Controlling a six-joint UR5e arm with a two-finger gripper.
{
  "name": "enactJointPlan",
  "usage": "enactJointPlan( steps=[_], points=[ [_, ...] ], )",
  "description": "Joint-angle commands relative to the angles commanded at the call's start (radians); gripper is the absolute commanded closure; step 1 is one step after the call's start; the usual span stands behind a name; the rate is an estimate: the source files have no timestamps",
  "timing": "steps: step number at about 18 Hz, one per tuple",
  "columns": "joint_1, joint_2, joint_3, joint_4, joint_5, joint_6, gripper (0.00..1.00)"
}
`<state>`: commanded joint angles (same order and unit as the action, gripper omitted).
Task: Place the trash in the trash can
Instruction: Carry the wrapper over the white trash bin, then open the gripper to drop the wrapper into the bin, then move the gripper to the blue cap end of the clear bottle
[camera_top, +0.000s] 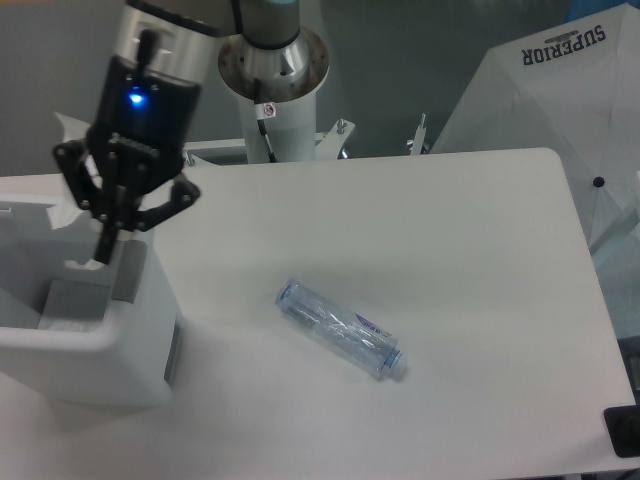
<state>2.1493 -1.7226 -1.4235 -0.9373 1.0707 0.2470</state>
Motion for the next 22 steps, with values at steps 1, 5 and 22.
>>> enactJointPlan(
  steps=[1, 5, 22],
  points=[
    [-0.008, -0.012, 0.000, 0.014, 0.002, 0.000, 1.00],
    [-0.037, -0.046, 0.002, 0.035, 0.017, 0.002, 0.76],
    [0.148, -0.042, -0.023, 0.018, 0.133, -0.008, 0.00]
  ],
)
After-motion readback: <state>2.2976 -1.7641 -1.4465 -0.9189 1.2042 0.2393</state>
